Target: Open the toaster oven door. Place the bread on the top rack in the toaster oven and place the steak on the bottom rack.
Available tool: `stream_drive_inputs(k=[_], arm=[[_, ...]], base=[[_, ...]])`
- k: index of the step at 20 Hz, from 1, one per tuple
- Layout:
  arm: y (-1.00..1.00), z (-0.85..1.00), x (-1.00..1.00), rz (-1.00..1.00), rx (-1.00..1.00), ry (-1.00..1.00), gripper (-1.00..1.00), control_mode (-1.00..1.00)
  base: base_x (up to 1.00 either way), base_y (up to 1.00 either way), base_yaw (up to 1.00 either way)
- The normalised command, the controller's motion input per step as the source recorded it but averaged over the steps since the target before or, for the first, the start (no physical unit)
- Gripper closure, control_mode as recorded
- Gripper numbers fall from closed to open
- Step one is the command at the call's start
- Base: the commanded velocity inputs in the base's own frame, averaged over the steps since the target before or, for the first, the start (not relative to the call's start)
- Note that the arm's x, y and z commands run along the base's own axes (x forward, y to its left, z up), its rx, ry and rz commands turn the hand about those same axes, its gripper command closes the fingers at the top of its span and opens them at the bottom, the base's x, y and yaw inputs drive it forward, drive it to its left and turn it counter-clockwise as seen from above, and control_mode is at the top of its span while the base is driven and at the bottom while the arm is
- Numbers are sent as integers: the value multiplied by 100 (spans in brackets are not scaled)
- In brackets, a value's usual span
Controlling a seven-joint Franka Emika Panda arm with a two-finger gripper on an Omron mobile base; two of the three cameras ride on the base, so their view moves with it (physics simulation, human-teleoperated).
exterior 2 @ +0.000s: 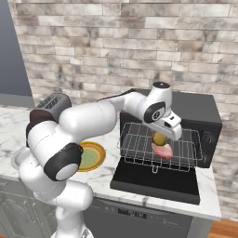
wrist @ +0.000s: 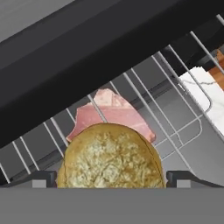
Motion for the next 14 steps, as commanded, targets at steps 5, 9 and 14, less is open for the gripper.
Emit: stream_drive_inputs(k=[5, 9, 14], arm=[[-1, 10, 0, 0, 0, -3, -100, -100], [0, 16, 0, 0, 0, -6, -100, -100], [0, 22, -16, 0, 0, -5, -100, -100]], base=[[0, 0, 0], [0, 0, 0], [0, 0, 0]])
